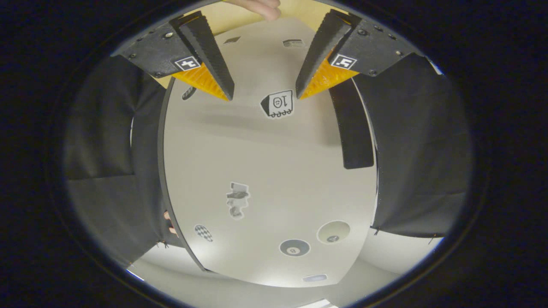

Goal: Open the shoe cabinet door, grab the shoes and put them into the shoe cabinet, then close the shoe cabinet door.

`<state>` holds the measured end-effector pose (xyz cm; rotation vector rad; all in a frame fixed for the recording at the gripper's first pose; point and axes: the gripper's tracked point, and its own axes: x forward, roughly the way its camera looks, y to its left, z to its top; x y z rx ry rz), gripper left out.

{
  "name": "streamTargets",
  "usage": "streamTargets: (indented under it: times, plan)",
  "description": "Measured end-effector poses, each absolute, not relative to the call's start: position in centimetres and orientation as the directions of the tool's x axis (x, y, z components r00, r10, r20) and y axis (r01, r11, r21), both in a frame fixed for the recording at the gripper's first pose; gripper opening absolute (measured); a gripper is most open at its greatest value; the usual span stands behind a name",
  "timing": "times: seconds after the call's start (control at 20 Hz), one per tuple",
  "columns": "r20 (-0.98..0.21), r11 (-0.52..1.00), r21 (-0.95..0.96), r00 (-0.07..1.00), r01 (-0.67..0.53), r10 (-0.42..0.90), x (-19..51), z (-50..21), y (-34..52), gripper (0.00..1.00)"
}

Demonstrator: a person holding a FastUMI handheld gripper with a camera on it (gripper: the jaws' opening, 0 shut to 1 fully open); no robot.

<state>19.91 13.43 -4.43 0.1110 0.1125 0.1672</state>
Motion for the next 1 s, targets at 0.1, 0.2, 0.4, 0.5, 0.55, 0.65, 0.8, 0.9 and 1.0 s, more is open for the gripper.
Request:
streamTargets:
  times: [0.1,0.2,0.4,0.5,0.55,0.65,0.8,0.9,1.0]
  plan:
    - [-0.089,0.962,0.150,0.966,-0.228,0.243,16.5,-3.5,13.7,0.95]
    - [-0.088,0.952,0.168,0.958,-0.257,0.274,12.7,-2.8,13.2,0.96]
    - [-0.071,0.967,0.094,0.968,-0.235,0.242,4.3,-2.4,10.6,0.97]
    - [0.016,0.966,0.053,0.967,-0.254,0.254,0.1,-1.4,9.6,0.97]
    - [0.042,0.972,0.040,0.972,-0.232,0.230,-1.7,-1.2,8.5,0.98]
    - [0.109,0.987,0.028,0.982,-0.156,0.152,-4.7,-0.4,5.8,0.98]
    - [0.130,0.995,-0.008,0.987,-0.098,0.099,-7.6,-1.3,3.5,0.98]
    - [0.141,0.992,0.039,0.984,-0.116,0.110,-9.2,-1.8,2.6,0.98]
    - [0.166,0.990,0.090,0.981,-0.112,0.096,-10.2,-1.9,1.1,0.98]
